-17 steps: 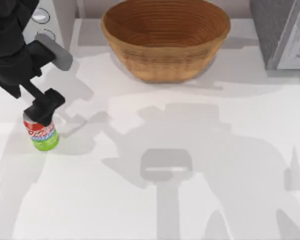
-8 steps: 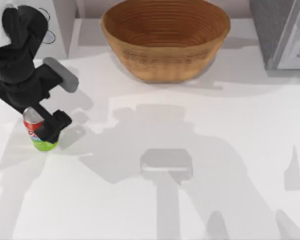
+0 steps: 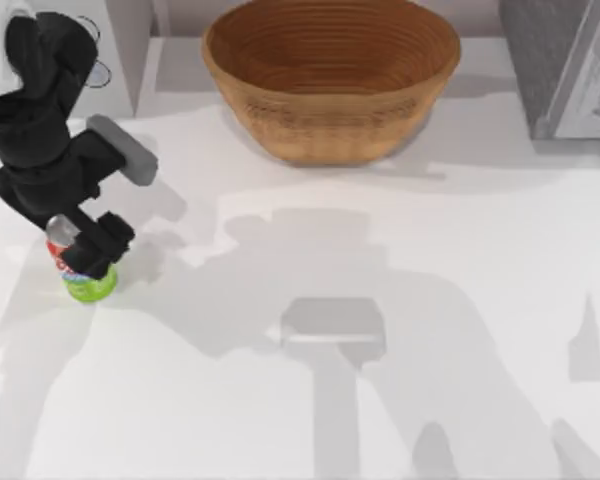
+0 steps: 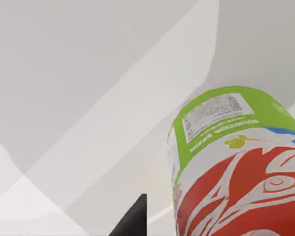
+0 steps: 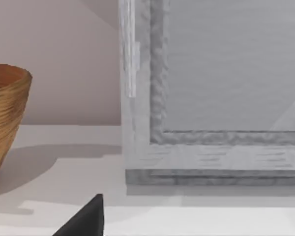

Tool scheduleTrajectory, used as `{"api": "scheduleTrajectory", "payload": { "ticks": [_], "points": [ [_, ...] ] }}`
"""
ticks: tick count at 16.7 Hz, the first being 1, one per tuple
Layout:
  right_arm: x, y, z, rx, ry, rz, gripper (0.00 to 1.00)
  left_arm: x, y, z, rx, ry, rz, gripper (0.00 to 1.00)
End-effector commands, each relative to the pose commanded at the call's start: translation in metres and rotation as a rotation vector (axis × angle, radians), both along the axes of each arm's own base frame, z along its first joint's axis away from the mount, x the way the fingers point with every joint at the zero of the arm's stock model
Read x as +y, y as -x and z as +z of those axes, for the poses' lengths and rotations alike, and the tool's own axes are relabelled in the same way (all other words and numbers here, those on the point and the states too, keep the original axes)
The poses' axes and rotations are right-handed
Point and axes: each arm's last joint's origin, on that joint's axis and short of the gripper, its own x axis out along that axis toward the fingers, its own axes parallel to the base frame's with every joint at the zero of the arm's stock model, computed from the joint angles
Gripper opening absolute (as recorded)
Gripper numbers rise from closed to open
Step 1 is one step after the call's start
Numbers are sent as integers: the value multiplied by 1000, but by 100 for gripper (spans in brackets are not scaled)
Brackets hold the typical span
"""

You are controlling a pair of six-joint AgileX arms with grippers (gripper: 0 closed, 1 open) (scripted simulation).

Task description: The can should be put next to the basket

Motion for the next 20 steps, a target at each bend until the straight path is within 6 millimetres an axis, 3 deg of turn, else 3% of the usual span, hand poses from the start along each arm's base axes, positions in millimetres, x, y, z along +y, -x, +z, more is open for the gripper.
{"api": "scheduleTrajectory", "payload": {
  "ticks": [7, 17, 20],
  "points": [
    [0, 0, 0, 0, 0, 0, 100, 0, 0, 0, 0, 0, 0, 2],
    [0, 0, 0, 0, 0, 0, 100, 0, 0, 1, -1, 1, 0, 0],
    [0, 0, 0, 0, 0, 0, 100, -11, -2, 0, 6, -1, 36, 0]
  ]
}}
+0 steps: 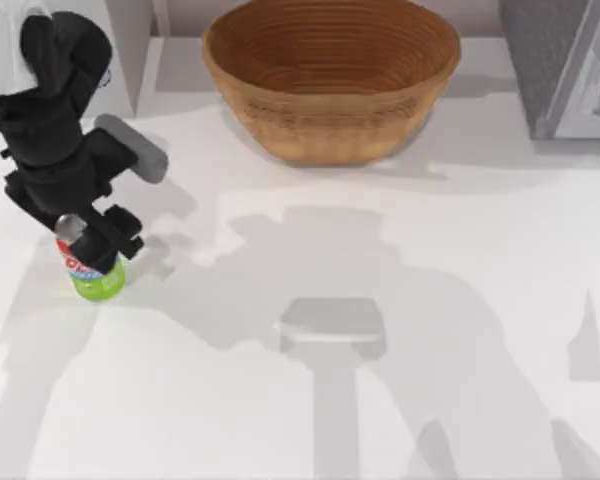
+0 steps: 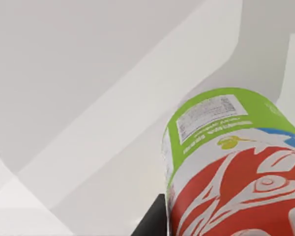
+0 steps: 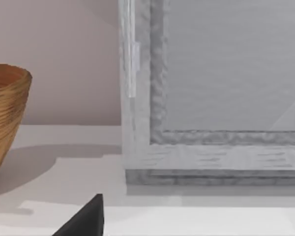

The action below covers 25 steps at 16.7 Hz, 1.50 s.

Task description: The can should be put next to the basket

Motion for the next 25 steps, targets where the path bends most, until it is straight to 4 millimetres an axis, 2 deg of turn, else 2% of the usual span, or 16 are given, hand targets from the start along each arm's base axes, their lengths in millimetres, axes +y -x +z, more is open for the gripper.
{"api": "scheduleTrajectory", "payload": {
  "ticks": [3, 7, 11, 15, 18, 25],
  "points": [
    [0, 0, 0, 0, 0, 0, 100, -21, -3, 0, 9, -4, 98, 0],
    [0, 0, 0, 0, 0, 0, 100, -57, -4, 1, 26, -18, 321, 0],
    [0, 0, 0, 0, 0, 0, 100, -94, 0, 5, 25, -28, 565, 0],
    [0, 0, 0, 0, 0, 0, 100, -122, 6, 15, 2, -13, 715, 0],
    [0, 0, 0, 0, 0, 0, 100, -130, 8, 19, -10, -1, 749, 0],
    [0, 0, 0, 0, 0, 0, 100, -128, 7, 15, -8, -2, 750, 0]
  ]
}}
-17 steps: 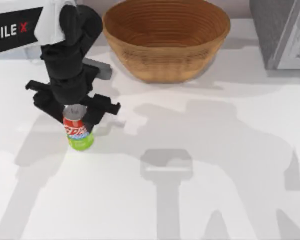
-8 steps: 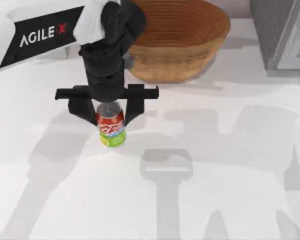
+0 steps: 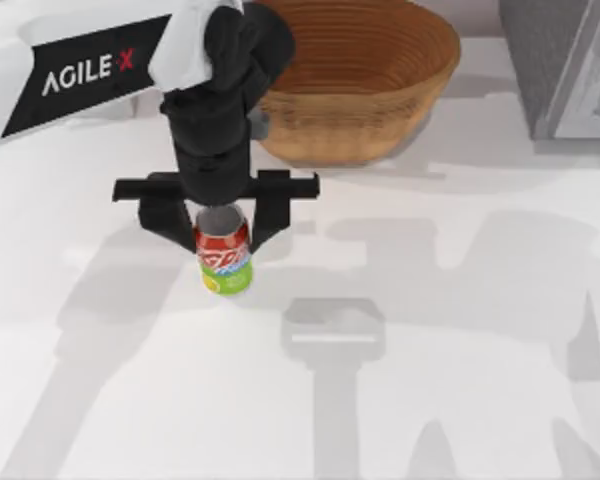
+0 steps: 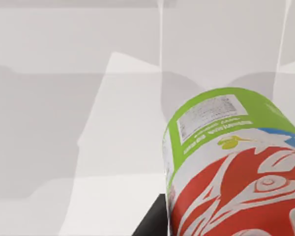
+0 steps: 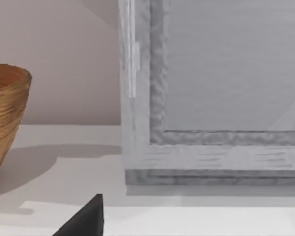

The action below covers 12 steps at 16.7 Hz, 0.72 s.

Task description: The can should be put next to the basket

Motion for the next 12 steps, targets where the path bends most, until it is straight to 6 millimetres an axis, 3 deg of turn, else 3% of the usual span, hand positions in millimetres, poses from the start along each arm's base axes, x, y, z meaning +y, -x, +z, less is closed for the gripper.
{"api": "scheduleTrajectory", "payload": {
  "ticks": [5, 12],
  "points": [
    [0, 0, 0, 0, 0, 0, 100, -1, 0, -3, -2, 1, -1, 0],
    [0, 0, 0, 0, 0, 0, 100, -1, 0, -3, -2, 1, -1, 53]
  ]
}}
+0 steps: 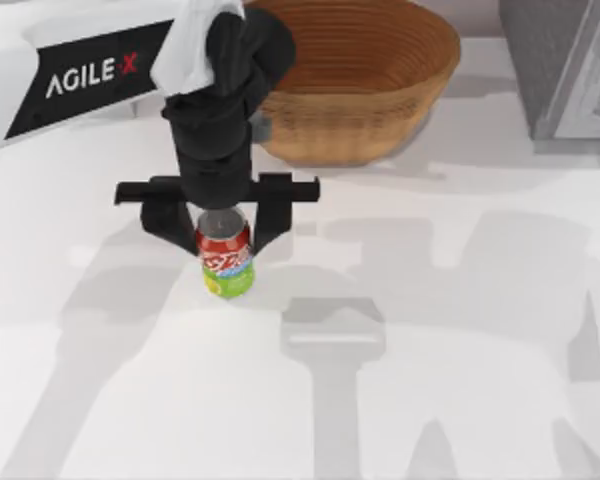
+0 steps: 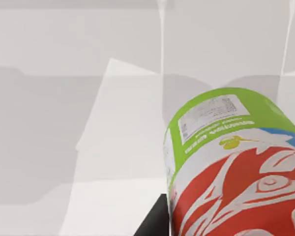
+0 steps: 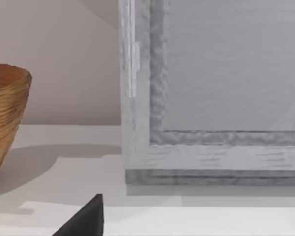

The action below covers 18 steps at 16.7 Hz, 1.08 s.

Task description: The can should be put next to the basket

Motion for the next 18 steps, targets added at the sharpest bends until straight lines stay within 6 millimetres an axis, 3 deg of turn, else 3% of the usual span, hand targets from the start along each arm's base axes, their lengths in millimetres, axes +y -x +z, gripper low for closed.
{"api": "scheduleTrajectory", "payload": {
  "ticks": [6, 18],
  "points": [
    [0, 0, 0, 0, 0, 0, 100, 0, 0, 0, 0, 0, 0, 98],
    [0, 0, 0, 0, 0, 0, 100, -1, 0, 7, 6, -3, -6, 100]
  ]
}}
